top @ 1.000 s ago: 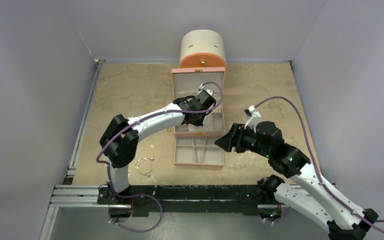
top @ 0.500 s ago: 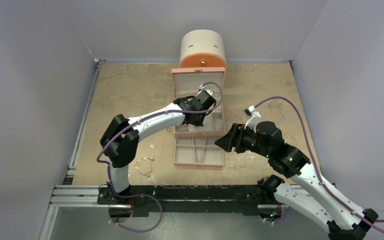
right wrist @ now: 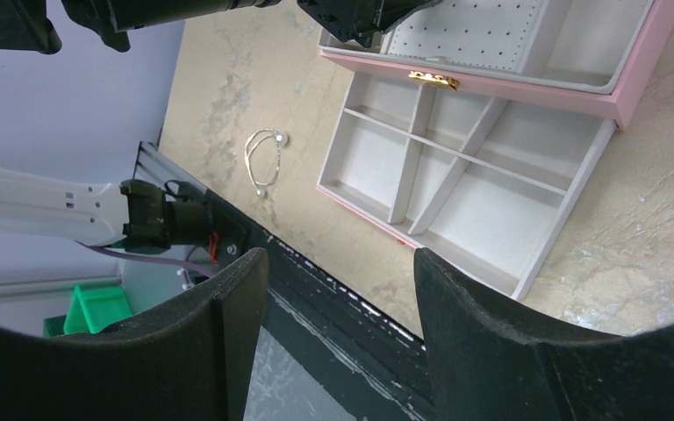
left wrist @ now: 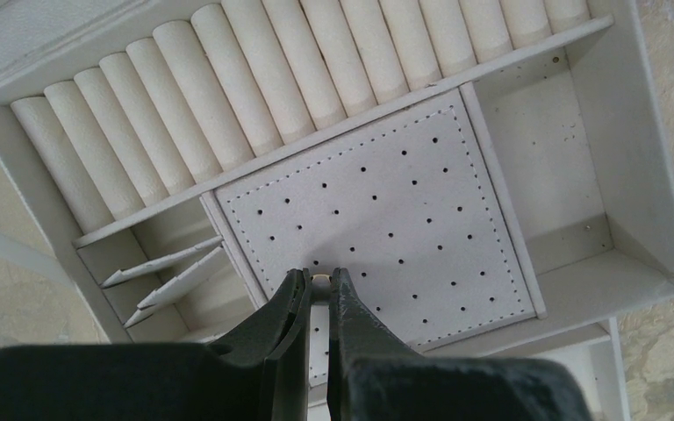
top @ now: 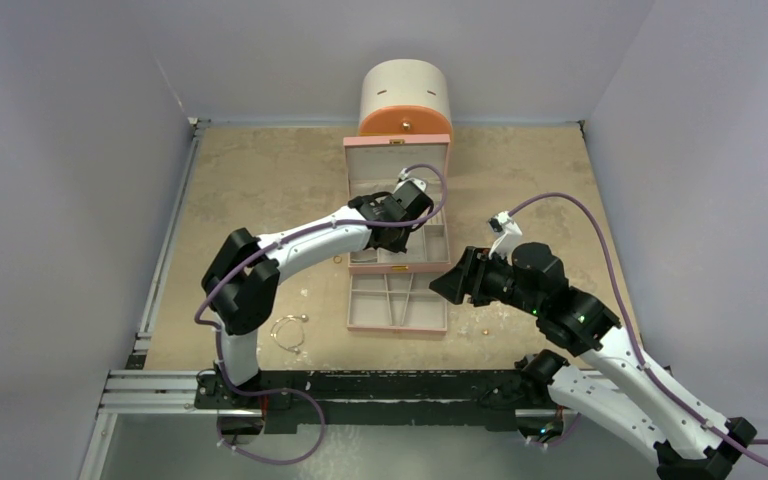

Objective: Organize the mixed jewelry
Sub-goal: Place the jewelry in the jewelry box.

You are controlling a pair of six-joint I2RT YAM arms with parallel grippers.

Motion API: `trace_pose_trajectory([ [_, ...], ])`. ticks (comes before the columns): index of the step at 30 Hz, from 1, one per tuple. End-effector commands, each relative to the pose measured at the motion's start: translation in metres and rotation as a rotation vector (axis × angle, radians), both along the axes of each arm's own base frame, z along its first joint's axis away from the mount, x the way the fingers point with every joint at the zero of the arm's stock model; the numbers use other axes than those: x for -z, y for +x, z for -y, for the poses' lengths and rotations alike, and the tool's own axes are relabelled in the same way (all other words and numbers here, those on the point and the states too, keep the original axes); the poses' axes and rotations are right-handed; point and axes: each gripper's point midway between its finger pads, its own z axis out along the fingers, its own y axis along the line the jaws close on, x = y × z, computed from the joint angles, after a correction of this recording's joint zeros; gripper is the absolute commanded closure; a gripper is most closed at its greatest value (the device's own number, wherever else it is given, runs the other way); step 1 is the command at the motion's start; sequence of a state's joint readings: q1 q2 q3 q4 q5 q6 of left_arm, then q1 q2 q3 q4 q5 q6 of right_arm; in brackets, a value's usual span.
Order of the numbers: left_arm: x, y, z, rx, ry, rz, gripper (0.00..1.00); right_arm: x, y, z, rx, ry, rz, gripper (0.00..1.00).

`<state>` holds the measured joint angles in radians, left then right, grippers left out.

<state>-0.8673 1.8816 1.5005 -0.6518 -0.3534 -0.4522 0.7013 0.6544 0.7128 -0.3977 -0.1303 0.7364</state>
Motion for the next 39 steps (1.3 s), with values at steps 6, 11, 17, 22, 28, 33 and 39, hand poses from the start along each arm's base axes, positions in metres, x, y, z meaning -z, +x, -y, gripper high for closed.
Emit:
trace_pose_trajectory([
  [6,-0.003,0.007,-0.014,-0.032,0.069,0.027,1.00,-0.008,0.001,-0.005,-0.017,0.027,0.030,0.35],
  [11,-0.004,0.007,-0.014,-0.031,0.067,0.029,1.00,-0.008,0.000,-0.006,-0.022,0.030,0.028,0.35],
  [17,-0.005,0.007,-0.015,-0.033,0.069,0.032,1.00,-0.009,0.000,-0.005,-0.020,0.031,0.027,0.35],
  [22,-0.010,0.008,-0.016,-0.038,0.067,0.043,1.00,-0.010,0.000,-0.006,-0.021,0.031,0.028,0.35],
  [28,-0.010,0.007,-0.018,-0.039,0.073,0.043,1.00,-0.011,0.001,-0.006,-0.023,0.031,0.031,0.35],
  [33,-0.011,0.008,-0.020,-0.044,0.077,0.048,1.00,-0.010,0.001,-0.007,-0.024,0.030,0.028,0.35],
  [39,-0.015,0.008,-0.019,-0.044,0.071,0.054,1.00,-0.010,0.000,-0.006,-0.023,0.034,0.028,0.35],
])
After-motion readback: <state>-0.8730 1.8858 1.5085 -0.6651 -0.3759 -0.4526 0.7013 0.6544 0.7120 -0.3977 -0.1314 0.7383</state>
